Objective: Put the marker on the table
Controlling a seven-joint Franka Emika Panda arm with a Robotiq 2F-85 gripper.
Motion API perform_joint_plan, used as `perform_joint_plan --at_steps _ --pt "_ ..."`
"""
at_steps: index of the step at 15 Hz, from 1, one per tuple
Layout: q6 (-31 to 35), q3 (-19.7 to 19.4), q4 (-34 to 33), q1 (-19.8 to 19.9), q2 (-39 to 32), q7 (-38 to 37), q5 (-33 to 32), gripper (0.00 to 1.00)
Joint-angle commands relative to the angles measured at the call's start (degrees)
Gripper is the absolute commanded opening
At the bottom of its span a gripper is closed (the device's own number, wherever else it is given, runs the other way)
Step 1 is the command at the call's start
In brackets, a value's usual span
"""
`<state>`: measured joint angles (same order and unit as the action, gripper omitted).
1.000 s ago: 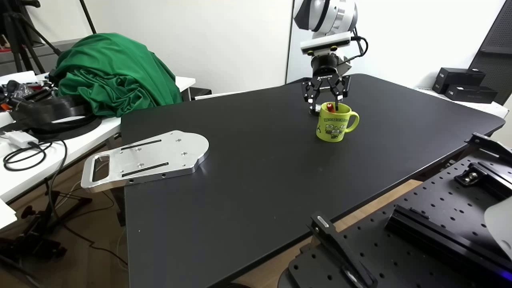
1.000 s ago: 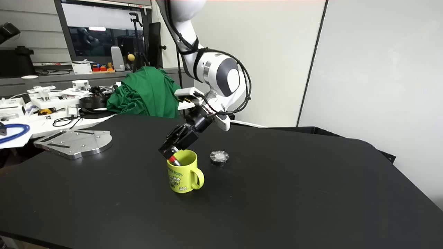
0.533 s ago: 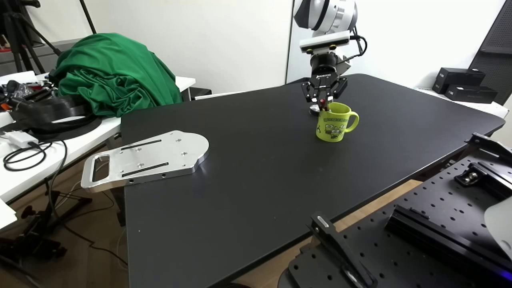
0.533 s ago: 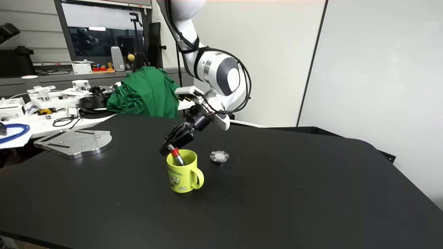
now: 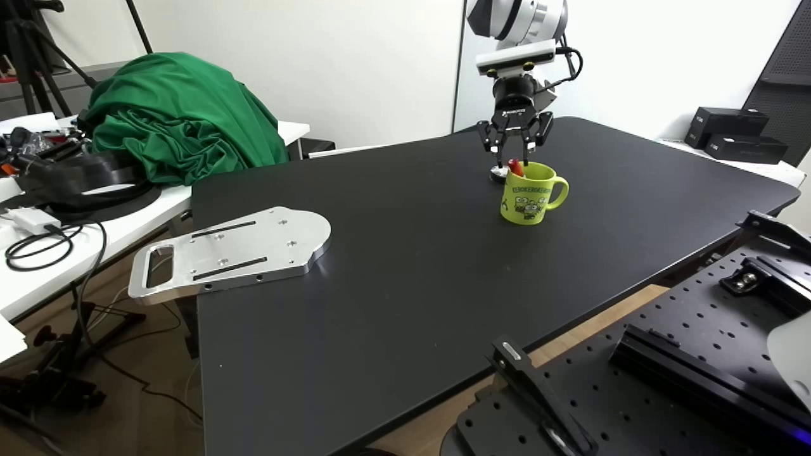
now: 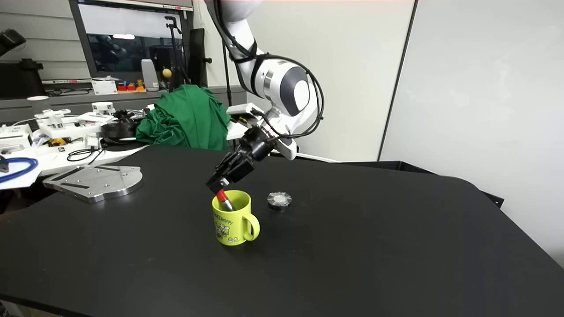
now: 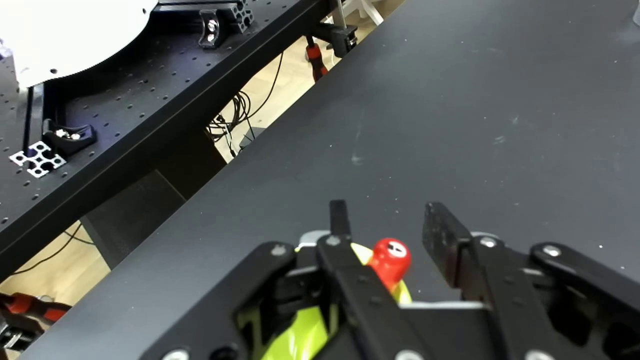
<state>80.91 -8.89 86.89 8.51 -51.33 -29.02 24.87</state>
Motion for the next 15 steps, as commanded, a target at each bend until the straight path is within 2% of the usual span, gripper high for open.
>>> perform_joint_plan --at_steps 1,2,5,7,15 --pt "-1.42 -0.56 -1.89 0.57 0.17 -1.21 0.38 0.22" --pt "-1.30 -0.69 -2.01 0.62 0.17 -1.25 0.40 0.21" --pt "-1.22 -0.95 -2.34 0.85 0.16 -1.27 0.45 0.01" --pt "-1.30 -0.99 -2.52 0.98 0.26 -1.32 0.48 0.05" --pt "-3.15 -0.43 -2.23 1.83 4.32 -1.23 2.44 0.05"
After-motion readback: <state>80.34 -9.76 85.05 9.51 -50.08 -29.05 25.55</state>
